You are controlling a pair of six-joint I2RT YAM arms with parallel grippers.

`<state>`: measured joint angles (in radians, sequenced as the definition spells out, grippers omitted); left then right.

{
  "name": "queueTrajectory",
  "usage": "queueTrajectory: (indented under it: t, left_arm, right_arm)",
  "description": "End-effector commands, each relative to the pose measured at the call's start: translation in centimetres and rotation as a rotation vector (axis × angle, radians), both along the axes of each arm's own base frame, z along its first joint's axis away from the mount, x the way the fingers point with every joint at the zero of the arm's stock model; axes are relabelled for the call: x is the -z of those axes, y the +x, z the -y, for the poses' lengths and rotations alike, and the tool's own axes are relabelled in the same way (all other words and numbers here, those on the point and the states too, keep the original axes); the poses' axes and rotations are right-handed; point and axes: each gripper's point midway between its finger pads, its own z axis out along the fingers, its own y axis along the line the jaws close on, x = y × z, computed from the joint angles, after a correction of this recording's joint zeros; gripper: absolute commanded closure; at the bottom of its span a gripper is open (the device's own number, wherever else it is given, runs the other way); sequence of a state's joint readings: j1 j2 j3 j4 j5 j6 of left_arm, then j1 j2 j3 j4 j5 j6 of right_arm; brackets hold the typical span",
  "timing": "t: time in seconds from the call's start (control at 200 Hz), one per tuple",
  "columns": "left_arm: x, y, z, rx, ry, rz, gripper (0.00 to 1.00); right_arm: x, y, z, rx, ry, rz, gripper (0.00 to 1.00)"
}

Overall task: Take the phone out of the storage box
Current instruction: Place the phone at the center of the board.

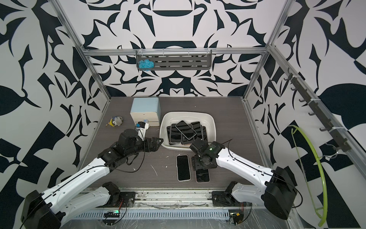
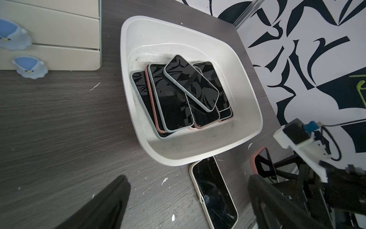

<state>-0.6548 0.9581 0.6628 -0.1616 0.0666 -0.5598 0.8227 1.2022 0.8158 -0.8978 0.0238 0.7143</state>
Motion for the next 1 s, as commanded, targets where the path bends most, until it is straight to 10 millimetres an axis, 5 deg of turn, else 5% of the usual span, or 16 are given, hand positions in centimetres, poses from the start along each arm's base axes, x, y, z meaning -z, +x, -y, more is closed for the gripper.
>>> queueTrajectory:
  t: [0.0,0.48,0.69,0.82,0.995]
  left_arm:
    - [0.6,-0.5,-0.6,-0.004,0.029,-0.004,0.00]
    - [0.4,-1.9,-2.9,-0.057,0.044,0.002,0.00]
    - [0.2,-2.6,-4.1,-0.088,0.049,0.015,0.00]
    - [0.3,-2.8,-4.4,-0.100,0.040,0.013,0.00]
    - [0.6,-2.6,-4.2,-0.102,0.034,0.004,0.00]
  right_arm:
    - [0.4,1.2,-0.5,0.039,0.009,0.054,0.34]
    - [4.9,2.2,-1.3,0.055,-0.022,0.041,0.32]
    - [6.2,2.5,-1.9,0.054,-0.031,0.015,0.20]
    - [5.3,2.5,-1.2,0.070,-0.059,0.028,0.01]
    - [1.2,2.0,-0.2,0.105,-0.018,0.078,0.01]
